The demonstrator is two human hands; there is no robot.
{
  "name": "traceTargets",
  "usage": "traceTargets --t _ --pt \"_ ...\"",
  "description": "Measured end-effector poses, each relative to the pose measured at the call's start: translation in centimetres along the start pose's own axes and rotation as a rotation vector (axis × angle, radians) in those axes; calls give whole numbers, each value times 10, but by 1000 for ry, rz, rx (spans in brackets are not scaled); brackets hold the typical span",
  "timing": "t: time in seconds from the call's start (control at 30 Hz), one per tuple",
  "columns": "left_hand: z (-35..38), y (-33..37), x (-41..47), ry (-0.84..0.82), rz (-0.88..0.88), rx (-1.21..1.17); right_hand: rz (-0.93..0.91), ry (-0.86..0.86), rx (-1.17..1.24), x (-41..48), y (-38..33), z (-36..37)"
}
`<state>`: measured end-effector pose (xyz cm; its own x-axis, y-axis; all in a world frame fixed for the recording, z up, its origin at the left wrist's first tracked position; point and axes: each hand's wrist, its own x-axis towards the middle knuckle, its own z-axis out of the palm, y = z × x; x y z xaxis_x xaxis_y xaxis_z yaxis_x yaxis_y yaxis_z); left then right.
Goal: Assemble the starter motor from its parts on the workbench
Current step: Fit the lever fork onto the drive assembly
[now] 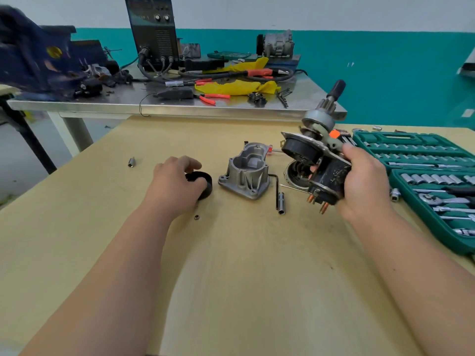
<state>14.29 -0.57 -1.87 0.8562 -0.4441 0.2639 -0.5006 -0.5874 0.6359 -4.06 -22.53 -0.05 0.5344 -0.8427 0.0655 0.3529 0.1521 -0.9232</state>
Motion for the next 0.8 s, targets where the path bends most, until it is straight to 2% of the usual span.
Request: traceTargets --t 0.2,0.33,0.4,0.43,0.5,0.57,0.67,0.73,0.8 --pt "27 25 -23 -118 191 262 -49 -31 -9 0 -1 -1" --pt "34 33 -32 -254 355 104 -59 -42 -40 -5 3 1" --pt "28 31 -30 -193 392 -14 -67 -58 -59 -6 5 1" --pt "21 27 -27 -88 347 -89 -75 -68 -69 -7 6 1" --pt "3 15 -16 164 132 -193 -81 -69 -78 -7 6 1" --pt "-17 -4 -4 266 -108 -158 -73 -69 -85 -8 7 1" --pt "-27 -28 3 126 -260 -16 -51 -80 -94 -9 7 3" --pt "-25 -28 2 17 -211 -1 -44 -76 -107 -11 6 4" --pt "-18 -18 -4 -159 -77 45 -47 -78 -115 -12 6 5"
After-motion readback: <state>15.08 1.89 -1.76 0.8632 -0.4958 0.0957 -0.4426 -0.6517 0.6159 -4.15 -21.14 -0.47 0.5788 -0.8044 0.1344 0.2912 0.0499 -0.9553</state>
